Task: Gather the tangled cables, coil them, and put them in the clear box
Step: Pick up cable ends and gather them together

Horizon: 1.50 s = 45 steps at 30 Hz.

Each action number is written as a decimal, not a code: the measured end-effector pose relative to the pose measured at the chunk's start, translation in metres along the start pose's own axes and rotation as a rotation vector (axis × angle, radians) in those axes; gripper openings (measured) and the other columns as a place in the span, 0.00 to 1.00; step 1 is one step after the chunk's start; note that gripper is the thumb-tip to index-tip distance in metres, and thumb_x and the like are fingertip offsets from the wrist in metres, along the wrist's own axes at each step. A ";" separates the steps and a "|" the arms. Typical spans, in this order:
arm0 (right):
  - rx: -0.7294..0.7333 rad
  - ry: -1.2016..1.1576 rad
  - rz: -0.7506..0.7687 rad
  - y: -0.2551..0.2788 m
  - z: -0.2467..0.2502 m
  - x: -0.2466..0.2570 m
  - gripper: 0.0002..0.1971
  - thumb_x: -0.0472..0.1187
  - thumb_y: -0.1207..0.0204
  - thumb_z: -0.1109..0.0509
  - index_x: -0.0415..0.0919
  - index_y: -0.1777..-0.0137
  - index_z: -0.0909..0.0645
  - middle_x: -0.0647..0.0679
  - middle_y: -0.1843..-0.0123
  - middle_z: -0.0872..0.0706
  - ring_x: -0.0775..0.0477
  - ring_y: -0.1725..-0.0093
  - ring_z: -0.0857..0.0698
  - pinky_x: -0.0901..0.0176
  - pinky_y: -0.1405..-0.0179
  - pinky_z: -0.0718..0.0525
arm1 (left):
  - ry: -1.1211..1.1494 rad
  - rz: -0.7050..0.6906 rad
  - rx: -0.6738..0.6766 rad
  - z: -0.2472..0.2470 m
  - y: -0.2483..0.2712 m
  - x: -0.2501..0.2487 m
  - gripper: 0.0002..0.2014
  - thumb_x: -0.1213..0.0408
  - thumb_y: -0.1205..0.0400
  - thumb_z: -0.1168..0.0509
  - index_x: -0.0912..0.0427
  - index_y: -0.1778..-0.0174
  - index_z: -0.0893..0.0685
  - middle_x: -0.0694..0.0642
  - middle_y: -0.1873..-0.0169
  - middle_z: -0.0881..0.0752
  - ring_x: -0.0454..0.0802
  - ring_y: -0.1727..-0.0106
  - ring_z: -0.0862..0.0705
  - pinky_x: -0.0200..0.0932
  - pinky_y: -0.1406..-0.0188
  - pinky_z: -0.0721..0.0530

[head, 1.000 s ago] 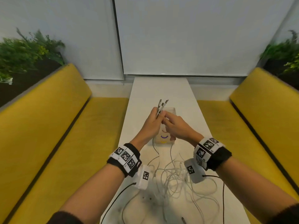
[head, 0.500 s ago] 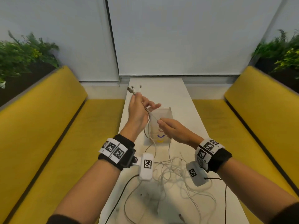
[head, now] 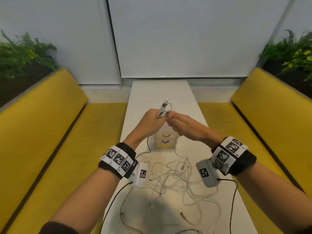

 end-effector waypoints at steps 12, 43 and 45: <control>0.032 0.063 0.000 0.010 -0.010 0.003 0.15 0.39 0.10 0.50 0.39 0.58 0.28 0.55 0.71 0.30 0.60 0.77 0.31 0.62 0.74 0.27 | 0.257 0.032 0.068 0.002 0.002 -0.023 0.14 0.58 0.12 0.36 0.57 0.58 0.08 0.42 0.82 0.30 0.44 0.78 0.38 0.36 0.79 0.39; 0.085 0.234 -0.389 0.090 -0.008 -0.194 0.24 0.59 0.14 0.49 0.41 0.59 0.28 0.47 0.65 0.19 0.49 0.64 0.22 0.56 0.55 0.23 | 1.233 -0.255 -0.842 0.202 0.034 -0.033 0.19 0.61 0.15 0.51 0.54 0.74 0.33 0.50 0.80 0.46 0.48 0.77 0.52 0.40 0.82 0.47; 0.097 0.243 -0.416 0.098 -0.009 -0.206 0.22 0.57 0.13 0.50 0.42 0.59 0.28 0.47 0.65 0.18 0.48 0.63 0.22 0.53 0.52 0.23 | 1.221 -0.266 -0.853 0.208 0.036 -0.038 0.19 0.61 0.15 0.51 0.54 0.74 0.33 0.51 0.79 0.46 0.49 0.77 0.51 0.40 0.82 0.46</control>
Point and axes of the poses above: each hand's wrist, its own y-axis away from the middle knuckle, its own z-axis out of the back of the hand, x = y × z, the point moved 10 cm from there along -y, towards the middle knuckle
